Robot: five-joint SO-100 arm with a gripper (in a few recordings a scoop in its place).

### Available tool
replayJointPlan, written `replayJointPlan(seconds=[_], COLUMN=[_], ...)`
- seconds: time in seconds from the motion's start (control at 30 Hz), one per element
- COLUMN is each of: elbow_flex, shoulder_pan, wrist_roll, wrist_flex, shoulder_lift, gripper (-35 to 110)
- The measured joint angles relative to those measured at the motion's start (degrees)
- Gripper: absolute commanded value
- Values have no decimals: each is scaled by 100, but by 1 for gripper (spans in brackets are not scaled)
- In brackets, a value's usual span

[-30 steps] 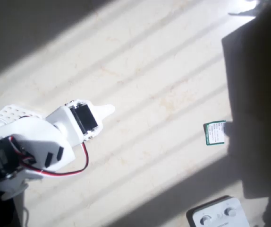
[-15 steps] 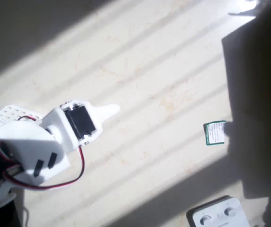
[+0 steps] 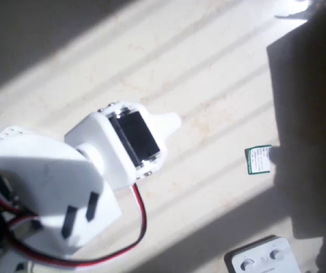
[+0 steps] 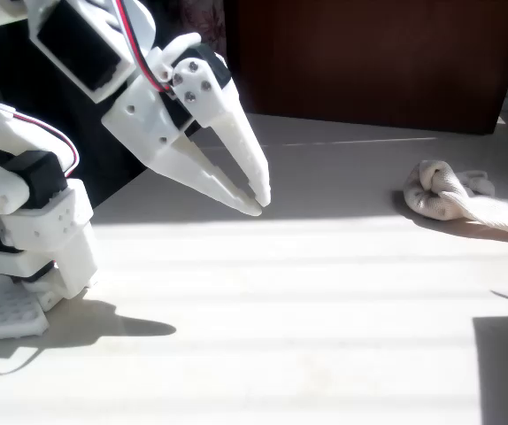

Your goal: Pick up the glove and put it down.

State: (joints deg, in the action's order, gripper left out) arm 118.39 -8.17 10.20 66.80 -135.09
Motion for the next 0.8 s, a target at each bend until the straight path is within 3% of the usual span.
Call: replayJointPlan(seconds=[0.43,0.8], elbow_flex=[-3885,-6478], shoulder_pan=[-1784,-2347], wrist_roll=[0,0], wrist_flex=[0,-536], shoulder_lift=[3955,6996], gripper=[2,2])
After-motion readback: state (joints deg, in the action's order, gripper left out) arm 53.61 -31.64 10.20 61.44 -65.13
